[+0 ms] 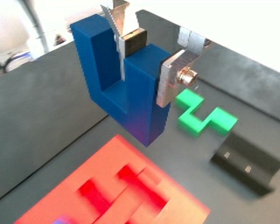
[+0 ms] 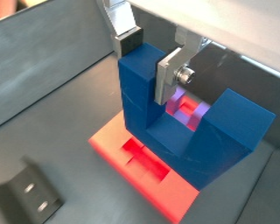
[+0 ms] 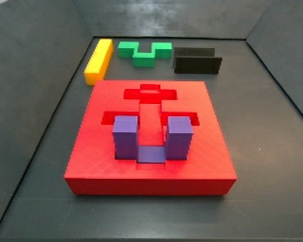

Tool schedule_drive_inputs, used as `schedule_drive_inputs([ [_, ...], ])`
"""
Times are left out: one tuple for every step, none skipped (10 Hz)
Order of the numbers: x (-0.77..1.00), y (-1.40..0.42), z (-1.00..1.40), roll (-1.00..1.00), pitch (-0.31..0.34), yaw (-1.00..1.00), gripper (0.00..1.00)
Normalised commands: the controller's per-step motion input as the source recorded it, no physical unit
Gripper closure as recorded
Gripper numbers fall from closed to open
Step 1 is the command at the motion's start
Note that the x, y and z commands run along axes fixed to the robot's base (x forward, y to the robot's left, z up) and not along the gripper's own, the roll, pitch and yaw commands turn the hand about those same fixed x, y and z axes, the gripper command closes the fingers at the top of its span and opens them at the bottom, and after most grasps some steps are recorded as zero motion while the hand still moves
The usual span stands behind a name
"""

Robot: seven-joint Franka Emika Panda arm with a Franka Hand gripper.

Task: Pick up the blue object. Move up. Move to above the board. Insert the blue object.
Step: Move to above the board, then insert the blue object.

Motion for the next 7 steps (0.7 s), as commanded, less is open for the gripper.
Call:
schedule_drive_inputs([
  [-0.02,-0.67,0.09,0.01,0.084,0.01,1.0],
  [0.06,-0.22,0.03,0.0,0.116,0.01,1.0],
  [0.0,0.0,-0.03,0.0,0.0,0.0,1.0],
  [0.0,0.0,-0.04,-0.06,-0.033,0.0,1.0],
  [0.21,0.01,-0.24,-0.12,-0.047,0.03,1.0],
  [0.51,0.09,-0.26,-0.14,-0.011,0.0,1.0],
  [0.67,0.13,-0.24,-0.15,0.0,0.0,1.0],
])
